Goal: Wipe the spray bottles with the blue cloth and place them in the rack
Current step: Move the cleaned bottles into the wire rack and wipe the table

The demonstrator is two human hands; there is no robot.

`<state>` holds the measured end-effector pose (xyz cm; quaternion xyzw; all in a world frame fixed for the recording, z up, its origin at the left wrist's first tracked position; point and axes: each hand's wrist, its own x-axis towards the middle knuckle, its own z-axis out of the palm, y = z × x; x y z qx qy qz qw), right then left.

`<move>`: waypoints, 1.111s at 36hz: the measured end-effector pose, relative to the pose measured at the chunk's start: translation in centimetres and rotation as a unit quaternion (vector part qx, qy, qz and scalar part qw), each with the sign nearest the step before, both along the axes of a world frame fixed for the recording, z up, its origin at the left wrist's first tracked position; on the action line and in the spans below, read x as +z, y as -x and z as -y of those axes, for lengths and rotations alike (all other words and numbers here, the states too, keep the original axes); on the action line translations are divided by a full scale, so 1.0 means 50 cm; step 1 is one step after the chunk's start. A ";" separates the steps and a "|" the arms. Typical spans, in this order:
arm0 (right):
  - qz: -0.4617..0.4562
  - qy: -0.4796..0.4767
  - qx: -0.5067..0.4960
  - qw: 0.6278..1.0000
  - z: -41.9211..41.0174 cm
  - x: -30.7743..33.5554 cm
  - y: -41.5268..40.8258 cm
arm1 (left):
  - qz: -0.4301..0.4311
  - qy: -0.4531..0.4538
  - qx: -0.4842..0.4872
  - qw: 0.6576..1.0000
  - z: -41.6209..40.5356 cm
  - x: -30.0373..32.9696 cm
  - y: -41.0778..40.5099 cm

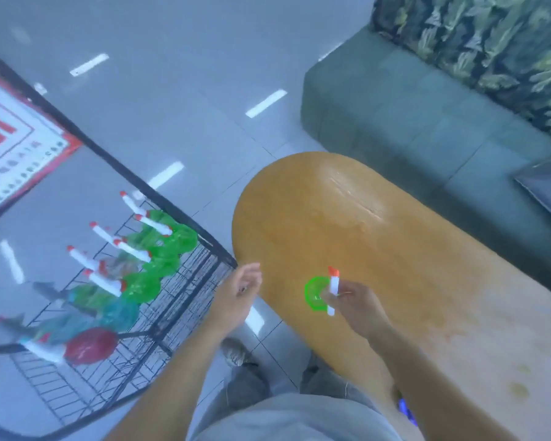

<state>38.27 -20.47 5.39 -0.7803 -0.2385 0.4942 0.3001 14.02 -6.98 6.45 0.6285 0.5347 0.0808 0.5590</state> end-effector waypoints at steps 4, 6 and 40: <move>0.002 -0.024 0.079 0.997 -0.093 0.042 0.100 | 0.027 -0.014 0.085 0.996 -0.033 0.018 0.124; 0.002 -0.031 0.113 0.993 -0.142 0.066 0.151 | 0.041 -0.026 0.118 0.992 -0.052 0.021 0.188; 0.040 -0.028 0.469 0.882 -0.440 -0.070 0.792 | 0.019 -0.006 0.546 0.837 0.066 -0.053 0.677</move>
